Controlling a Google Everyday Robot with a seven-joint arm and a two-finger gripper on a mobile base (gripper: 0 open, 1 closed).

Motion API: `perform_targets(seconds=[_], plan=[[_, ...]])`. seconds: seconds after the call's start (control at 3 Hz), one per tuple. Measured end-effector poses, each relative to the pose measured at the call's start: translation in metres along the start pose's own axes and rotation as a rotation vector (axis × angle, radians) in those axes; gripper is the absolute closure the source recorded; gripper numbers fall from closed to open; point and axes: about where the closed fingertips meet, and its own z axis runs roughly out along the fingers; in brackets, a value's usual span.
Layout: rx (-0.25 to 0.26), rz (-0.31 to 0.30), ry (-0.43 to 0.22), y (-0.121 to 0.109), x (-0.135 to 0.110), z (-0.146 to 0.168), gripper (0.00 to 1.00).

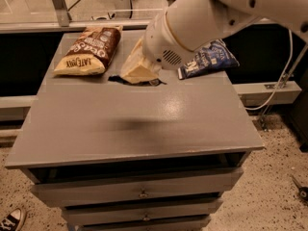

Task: Move rxbar blueberry near blue chip bag

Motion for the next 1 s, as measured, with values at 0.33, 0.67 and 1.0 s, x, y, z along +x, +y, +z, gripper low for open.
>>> perform_targets(seconds=[0.33,0.67,1.0], plan=[[0.020,-0.022,-0.012,-0.007,-0.007,-0.009,1.00],[0.027,-0.025,-0.017,-0.006,-0.008,-0.012,1.00],[0.061,-0.030,-0.034,-0.017,0.019,-0.017,1.00]])
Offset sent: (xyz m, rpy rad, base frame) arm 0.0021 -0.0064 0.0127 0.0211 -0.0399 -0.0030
